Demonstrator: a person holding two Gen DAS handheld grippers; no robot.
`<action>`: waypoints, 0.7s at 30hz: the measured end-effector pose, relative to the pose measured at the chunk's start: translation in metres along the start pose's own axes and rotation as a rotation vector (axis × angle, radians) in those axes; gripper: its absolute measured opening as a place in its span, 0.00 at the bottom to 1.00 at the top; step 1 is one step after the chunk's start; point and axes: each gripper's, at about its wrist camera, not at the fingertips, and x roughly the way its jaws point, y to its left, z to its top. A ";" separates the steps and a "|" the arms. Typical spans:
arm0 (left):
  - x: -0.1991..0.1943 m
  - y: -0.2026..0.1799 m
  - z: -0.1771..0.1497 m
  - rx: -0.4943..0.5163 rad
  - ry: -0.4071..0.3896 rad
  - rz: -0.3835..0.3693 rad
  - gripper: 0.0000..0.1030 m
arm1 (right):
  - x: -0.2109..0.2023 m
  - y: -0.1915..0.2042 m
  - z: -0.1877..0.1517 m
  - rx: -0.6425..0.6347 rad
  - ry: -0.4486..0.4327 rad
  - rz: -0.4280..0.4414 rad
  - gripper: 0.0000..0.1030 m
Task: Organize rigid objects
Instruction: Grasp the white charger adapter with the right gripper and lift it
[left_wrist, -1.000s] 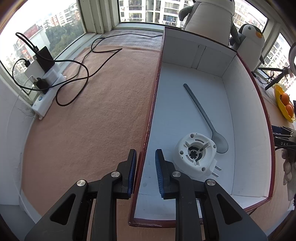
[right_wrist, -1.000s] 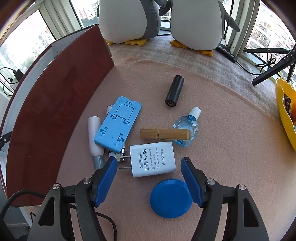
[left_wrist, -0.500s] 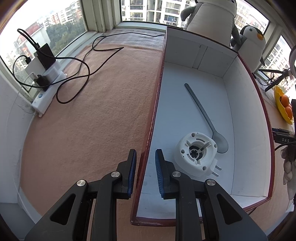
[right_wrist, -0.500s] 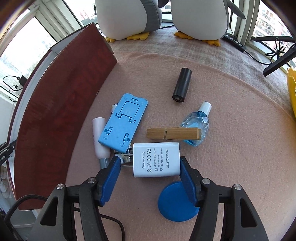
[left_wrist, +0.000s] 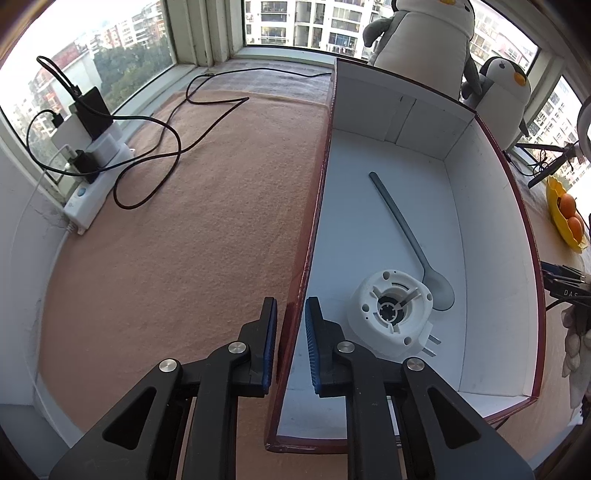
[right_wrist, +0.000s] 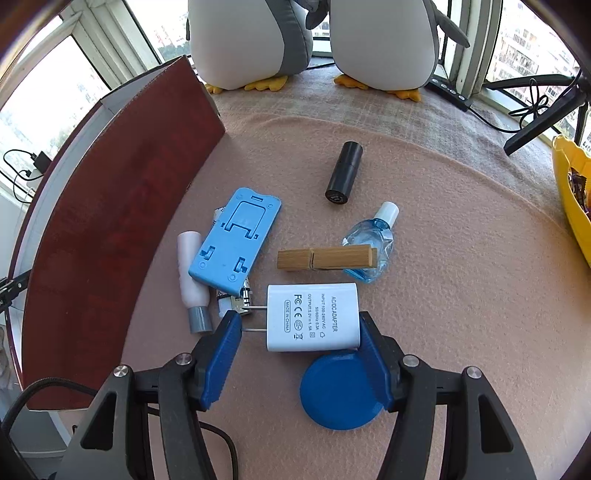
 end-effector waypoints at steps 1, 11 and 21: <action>0.000 0.000 0.000 0.001 -0.002 0.001 0.12 | -0.002 -0.001 -0.001 0.001 -0.005 0.000 0.57; 0.000 0.000 0.003 0.002 -0.015 0.005 0.08 | -0.036 0.005 -0.003 -0.022 -0.064 -0.005 0.57; 0.001 0.003 0.002 -0.008 -0.033 -0.002 0.05 | -0.077 0.045 0.016 -0.086 -0.160 0.035 0.57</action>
